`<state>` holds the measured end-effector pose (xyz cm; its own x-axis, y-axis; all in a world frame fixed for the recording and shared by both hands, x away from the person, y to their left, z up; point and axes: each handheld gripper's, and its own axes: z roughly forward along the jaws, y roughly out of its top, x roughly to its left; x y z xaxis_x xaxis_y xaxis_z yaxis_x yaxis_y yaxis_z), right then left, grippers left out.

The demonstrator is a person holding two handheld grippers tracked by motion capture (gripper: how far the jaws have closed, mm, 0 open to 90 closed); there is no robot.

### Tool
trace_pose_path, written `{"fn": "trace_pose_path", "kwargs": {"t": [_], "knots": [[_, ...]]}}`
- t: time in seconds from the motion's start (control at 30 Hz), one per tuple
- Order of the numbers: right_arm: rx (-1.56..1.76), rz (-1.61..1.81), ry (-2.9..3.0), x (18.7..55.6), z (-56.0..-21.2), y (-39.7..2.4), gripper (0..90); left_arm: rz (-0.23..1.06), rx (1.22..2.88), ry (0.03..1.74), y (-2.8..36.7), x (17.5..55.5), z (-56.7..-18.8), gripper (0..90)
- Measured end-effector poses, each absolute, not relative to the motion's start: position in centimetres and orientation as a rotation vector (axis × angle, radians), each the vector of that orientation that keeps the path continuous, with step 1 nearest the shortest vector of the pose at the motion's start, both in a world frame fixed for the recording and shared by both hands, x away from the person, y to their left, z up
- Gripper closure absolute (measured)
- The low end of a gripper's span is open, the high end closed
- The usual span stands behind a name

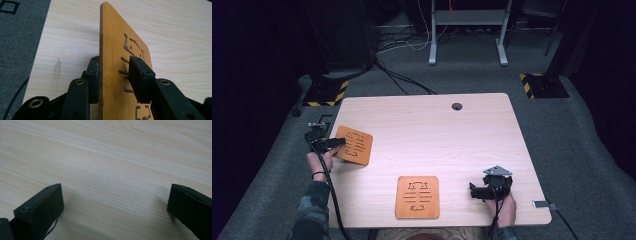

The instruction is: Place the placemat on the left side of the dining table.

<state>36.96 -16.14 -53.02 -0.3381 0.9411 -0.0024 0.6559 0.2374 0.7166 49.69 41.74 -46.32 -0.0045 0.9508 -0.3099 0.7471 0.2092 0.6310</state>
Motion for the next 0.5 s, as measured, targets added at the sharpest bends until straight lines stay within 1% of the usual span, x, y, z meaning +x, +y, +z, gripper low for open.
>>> {"fn": "trace_pose_path", "kwargs": {"t": [0.3, 0.5], "knots": [[1.464, 0.875, 2.079, 36.95, -53.01, -16.13, 0.0, 0.357, 1.561, 1.806, 42.11, 49.75, -46.78, 61.6], [1.464, 0.875, 2.079, 36.95, -53.01, -16.13, 0.0, 0.359, 1.574, 1.812, 42.56, 49.72, -47.31, 59.7]]}}
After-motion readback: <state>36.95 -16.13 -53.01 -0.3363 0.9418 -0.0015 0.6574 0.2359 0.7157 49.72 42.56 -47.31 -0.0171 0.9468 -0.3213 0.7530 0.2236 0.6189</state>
